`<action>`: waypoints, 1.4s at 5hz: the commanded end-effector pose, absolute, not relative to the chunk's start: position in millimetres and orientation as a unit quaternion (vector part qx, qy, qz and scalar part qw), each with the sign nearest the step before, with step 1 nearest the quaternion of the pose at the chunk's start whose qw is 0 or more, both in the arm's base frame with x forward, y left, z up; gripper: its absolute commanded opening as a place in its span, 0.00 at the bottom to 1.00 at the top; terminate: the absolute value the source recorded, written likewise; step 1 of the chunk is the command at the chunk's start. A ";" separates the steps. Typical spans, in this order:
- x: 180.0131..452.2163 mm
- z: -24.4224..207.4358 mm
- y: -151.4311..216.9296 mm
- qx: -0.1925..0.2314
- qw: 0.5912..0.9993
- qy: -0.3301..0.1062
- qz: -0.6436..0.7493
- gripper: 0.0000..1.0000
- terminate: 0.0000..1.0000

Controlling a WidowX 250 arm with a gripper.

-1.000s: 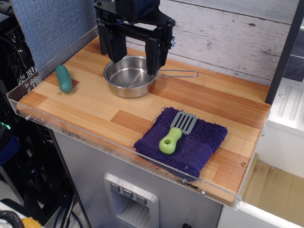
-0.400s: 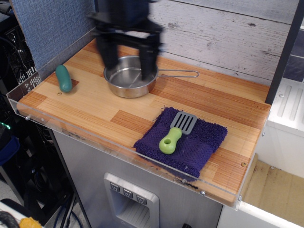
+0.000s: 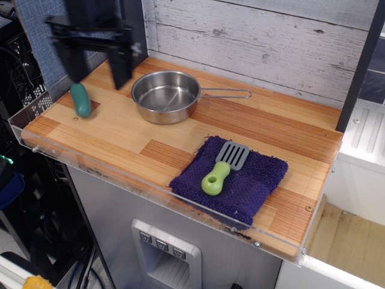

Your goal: Move the pickle to the back right table corner

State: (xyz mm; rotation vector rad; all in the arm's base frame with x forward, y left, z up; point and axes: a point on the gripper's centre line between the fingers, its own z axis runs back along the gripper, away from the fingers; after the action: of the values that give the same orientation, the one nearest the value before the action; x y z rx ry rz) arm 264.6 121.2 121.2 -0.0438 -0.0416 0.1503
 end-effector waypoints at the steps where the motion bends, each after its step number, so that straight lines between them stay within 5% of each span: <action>1: 265.7 114.8 184.1 0.036 0.992 -0.043 0.115 1.00 0.00; 3: 281.5 96.6 205.7 0.072 0.988 -0.050 0.126 1.00 0.00; 7: 304.7 46.2 230.1 0.068 0.989 -0.019 0.134 1.00 0.00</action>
State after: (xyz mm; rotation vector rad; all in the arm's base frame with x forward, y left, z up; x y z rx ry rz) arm 304.3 226.9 29.6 0.1146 -0.0019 0.2781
